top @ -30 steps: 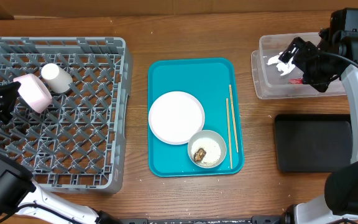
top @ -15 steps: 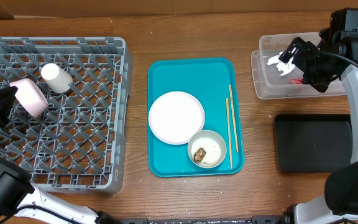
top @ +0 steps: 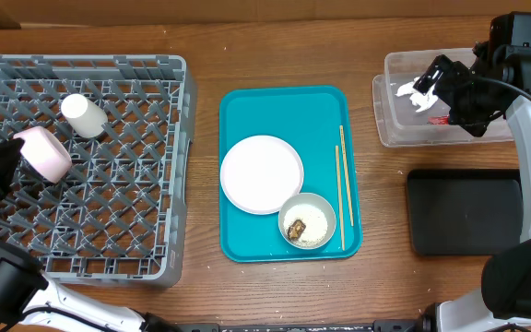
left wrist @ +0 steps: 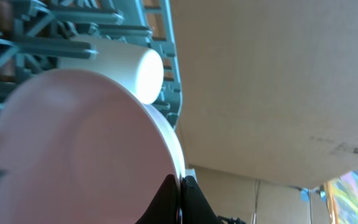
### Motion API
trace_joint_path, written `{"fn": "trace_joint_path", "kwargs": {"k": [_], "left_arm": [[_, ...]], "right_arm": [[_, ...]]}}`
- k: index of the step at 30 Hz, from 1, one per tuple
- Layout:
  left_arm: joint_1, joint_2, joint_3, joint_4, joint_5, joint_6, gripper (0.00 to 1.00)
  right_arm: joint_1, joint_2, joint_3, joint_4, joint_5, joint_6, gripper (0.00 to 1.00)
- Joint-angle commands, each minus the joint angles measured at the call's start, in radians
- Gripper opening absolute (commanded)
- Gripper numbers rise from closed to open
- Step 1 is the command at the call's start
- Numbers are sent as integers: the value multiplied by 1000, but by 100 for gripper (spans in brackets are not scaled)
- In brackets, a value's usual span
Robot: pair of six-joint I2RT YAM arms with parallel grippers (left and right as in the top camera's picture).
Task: Sort waste into correct bins and load items into the dishwasher
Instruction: 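Lower the pink saucer into the rack's left side and place it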
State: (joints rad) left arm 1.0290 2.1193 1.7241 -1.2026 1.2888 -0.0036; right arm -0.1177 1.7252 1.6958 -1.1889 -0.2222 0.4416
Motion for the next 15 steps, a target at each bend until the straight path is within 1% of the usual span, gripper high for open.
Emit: {"fn": "trace_joint_path", "kwargs": {"k": [1,3,4,5,6,7,11,15], "left_arm": [[41,7,-13,-1,-66,15,4],[61,7,-13,-2,-66,15,5],[70,7,-13,-2,-67,15,8],[77,7,-13,-2,-72,15,14],[83,7,-13,-2,-87,14,24],[86,7,-13,-2,-106,7,31],[97,7,-13,-2,-192,-28,31],[97,6,-13,-5,-193,-60,27]], "right_arm": [[-2,-7,0,6,-3,3,100],[-2,-7,0,6,-3,3,100],[-2,-7,0,6,-3,3,100],[-2,-7,-1,6,-3,3,100],[-2,-7,0,6,-3,3,100],[-2,-7,0,6,-3,3,100],[-2,-7,0,6,-3,3,100],[-2,-7,0,6,-3,3,100]]}}
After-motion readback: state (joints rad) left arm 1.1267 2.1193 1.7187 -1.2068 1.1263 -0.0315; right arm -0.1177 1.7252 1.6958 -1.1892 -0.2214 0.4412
